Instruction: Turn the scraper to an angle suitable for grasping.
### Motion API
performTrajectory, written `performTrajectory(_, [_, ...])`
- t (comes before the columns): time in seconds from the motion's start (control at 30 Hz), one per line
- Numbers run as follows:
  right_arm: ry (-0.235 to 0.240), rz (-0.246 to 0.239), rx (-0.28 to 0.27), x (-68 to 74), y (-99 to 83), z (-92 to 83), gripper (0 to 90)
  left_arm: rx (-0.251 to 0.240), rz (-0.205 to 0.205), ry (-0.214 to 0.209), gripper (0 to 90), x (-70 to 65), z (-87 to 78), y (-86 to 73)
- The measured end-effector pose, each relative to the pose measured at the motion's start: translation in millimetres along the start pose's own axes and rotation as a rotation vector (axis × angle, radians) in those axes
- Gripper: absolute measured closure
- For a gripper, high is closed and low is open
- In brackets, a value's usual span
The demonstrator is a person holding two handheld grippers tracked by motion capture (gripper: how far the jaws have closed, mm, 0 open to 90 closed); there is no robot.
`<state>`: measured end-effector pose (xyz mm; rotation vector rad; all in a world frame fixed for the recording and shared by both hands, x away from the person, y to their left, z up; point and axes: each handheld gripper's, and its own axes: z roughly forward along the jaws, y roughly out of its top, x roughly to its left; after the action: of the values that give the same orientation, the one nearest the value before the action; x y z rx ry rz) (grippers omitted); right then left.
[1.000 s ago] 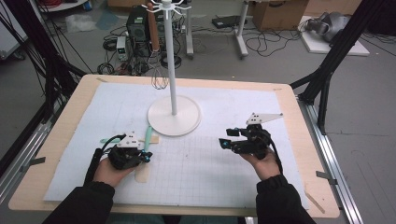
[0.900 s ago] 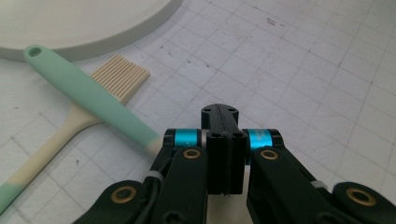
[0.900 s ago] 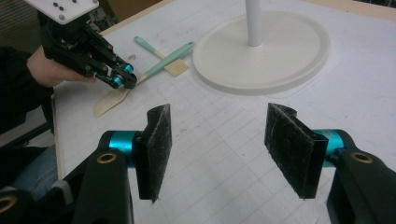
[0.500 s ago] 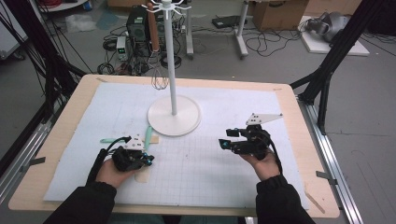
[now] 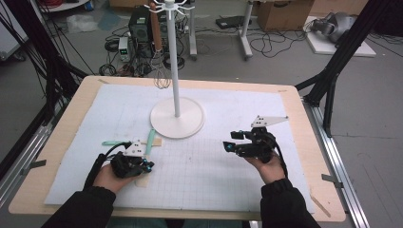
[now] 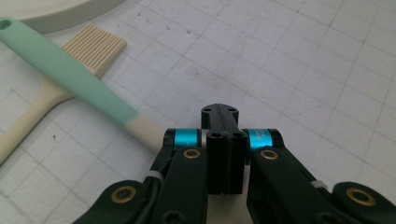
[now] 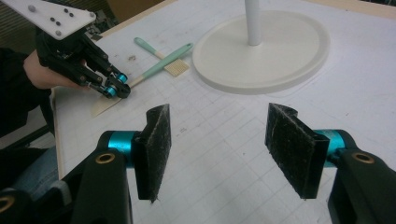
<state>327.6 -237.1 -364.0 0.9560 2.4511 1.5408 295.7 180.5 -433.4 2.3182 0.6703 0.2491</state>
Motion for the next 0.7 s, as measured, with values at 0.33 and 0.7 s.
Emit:
performTrajectory(0.33, [0.001, 0.001, -0.003, 1.0, 0.2, 0.2, 39.7, 0.015, 0.015, -0.002, 89.5, -3.1, -11.8, -9.8])
performTrajectory(0.7, [0.004, 0.005, 0.003, 1.8, 0.1, 1.1, 39.7, 0.025, 0.022, -0.002, 89.5, -6.6, -23.4, -20.9])
